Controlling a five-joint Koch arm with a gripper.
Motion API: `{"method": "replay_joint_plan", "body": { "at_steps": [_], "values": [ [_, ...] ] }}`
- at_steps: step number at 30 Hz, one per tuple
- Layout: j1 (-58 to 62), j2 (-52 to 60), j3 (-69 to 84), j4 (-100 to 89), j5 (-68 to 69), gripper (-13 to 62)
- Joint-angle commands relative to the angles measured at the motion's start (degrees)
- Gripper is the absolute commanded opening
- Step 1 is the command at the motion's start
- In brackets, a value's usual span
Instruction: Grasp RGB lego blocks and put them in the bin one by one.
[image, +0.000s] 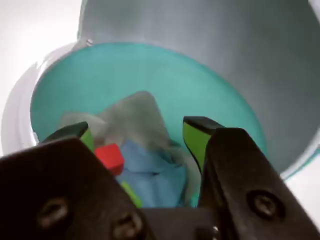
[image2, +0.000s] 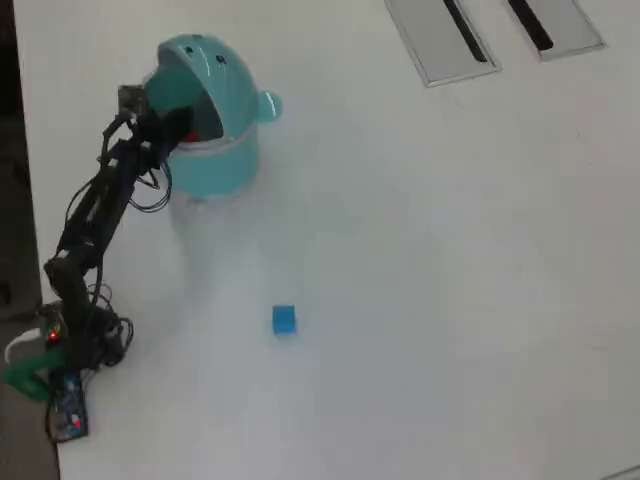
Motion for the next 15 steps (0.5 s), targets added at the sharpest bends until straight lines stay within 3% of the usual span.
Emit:
{"method": "replay_joint_plan", "body": {
  "at_steps": [1,15],
  "values": [
    [0.79,5.10,0.44,-6.06,-0.70,33.3],
    [11.34,22.50,16.70,-7.47,-2.02,33.7]
  ]
}}
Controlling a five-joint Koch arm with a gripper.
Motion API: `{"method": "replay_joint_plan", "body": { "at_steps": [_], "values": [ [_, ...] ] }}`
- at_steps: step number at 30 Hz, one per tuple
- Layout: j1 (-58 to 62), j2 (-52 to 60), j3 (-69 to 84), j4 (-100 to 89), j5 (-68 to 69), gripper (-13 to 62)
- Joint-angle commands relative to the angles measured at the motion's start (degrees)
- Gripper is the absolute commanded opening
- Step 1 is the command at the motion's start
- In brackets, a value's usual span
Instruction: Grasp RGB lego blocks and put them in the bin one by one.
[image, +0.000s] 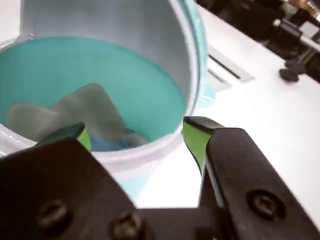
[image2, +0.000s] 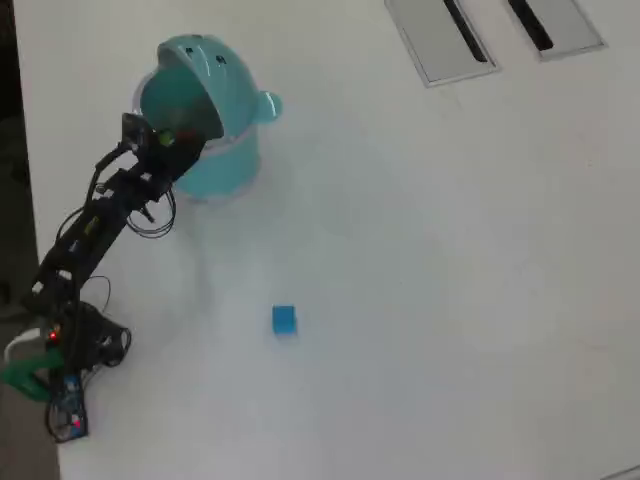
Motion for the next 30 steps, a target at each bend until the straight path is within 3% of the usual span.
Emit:
{"method": "replay_joint_plan", "body": {
  "at_steps": [1,13,30],
  "values": [
    [1.49,5.62,-0.09,-1.85,-0.70,33.7],
    [18.81,24.08,16.87,-2.90,3.78,33.7],
    [39.64,27.07,25.93,-2.64,13.54,33.7]
  ]
}}
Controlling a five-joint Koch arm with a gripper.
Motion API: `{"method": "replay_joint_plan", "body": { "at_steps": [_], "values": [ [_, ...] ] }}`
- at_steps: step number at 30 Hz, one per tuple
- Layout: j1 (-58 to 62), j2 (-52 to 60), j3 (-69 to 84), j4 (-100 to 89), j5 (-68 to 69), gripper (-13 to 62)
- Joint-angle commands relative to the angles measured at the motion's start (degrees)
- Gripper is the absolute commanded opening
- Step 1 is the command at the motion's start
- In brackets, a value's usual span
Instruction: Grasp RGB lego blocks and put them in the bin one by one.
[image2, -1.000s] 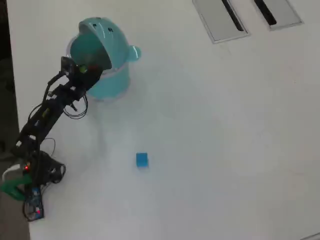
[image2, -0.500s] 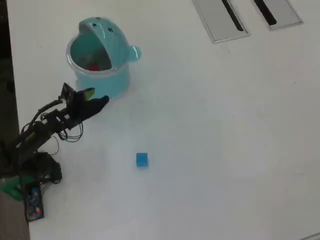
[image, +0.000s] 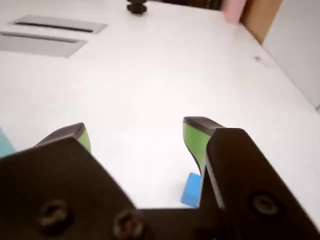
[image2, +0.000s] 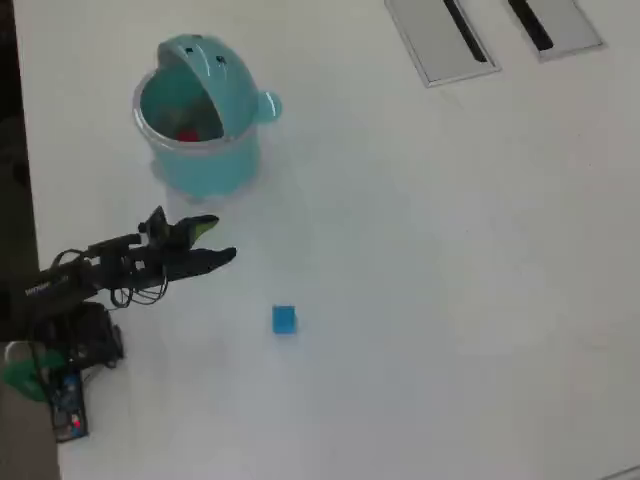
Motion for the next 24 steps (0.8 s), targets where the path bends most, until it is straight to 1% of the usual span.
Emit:
{"method": "replay_joint_plan", "body": {
  "at_steps": [1,16,24],
  "values": [
    [1.58,0.00,-1.41,-2.46,0.00,33.7],
    [7.65,-10.20,4.39,-2.02,1.41,33.6],
    [10.20,-16.17,2.64,-2.02,1.41,33.6]
  ]
}}
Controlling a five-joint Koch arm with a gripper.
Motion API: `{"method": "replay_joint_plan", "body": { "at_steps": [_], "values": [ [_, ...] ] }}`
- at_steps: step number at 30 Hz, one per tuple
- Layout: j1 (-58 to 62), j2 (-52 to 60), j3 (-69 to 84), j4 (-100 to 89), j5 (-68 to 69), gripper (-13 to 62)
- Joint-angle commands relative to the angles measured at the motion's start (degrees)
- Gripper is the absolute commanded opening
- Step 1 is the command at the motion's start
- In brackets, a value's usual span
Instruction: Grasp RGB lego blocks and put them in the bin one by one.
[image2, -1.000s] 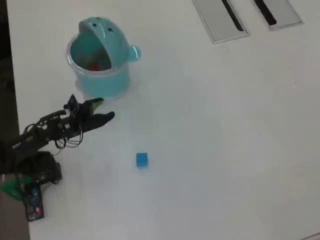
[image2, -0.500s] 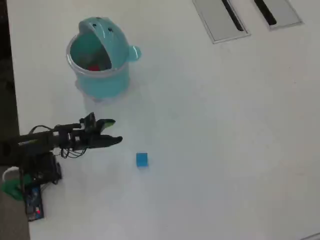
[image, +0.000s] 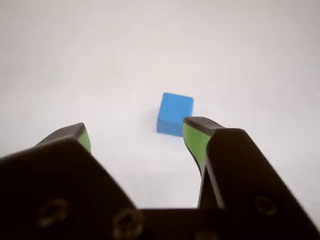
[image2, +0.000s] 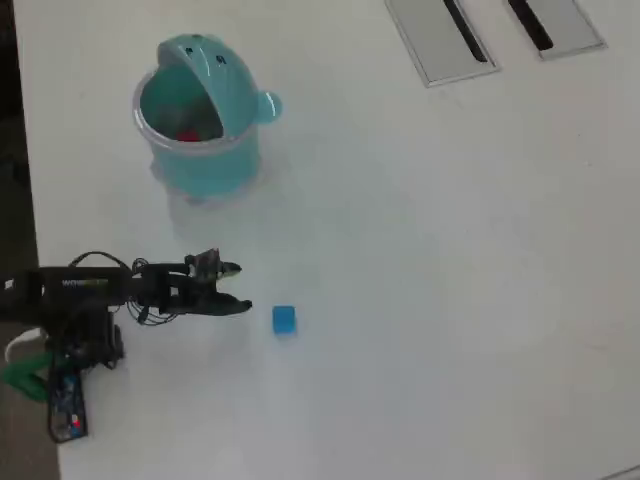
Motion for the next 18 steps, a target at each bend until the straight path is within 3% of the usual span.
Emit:
{"method": "replay_joint_plan", "body": {
  "at_steps": [1,18],
  "values": [
    [0.35,-0.97,-4.57,-2.02,0.00,33.6],
    [3.96,-20.74,-13.80,-7.47,0.18,33.6]
  ]
}}
